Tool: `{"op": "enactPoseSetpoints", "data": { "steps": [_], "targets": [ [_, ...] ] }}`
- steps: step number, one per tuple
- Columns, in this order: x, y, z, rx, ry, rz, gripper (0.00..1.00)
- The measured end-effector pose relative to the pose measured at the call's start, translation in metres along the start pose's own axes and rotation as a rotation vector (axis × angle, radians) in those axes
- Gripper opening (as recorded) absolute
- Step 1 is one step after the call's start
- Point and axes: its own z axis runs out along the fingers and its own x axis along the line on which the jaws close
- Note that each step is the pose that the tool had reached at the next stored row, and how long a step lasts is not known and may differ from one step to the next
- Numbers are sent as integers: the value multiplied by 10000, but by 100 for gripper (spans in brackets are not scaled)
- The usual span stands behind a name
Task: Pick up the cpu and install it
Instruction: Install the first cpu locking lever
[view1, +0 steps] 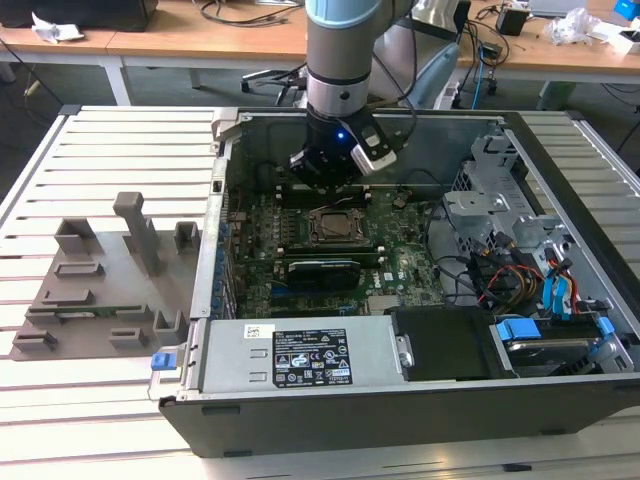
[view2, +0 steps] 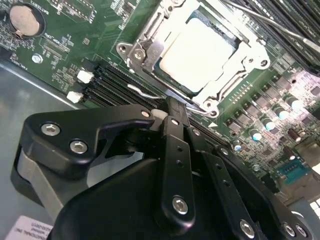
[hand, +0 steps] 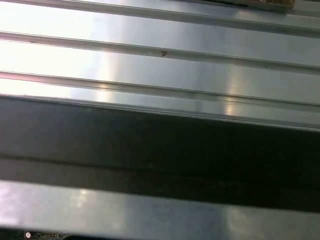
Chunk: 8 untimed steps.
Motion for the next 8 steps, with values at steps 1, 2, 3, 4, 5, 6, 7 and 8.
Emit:
{"op": "enactPoseSetpoints", "data": {
  "steps": [1,2,3,4,5,6,7,8],
  "targets": [
    [-18,-5,7,0,6,1,11],
    [-31,-9,12,-1,10,2,11],
    [-52,-16,19,0,19,1,11],
    [-65,-21,25,-2,22,1,11],
    [-75,-23,29,-3,25,1,11],
    [-84,-27,33,-3,29,1,11],
    [-92,-31,38,-3,32,2,11],
    [-103,-34,44,-4,36,3,11]
  ]
}}
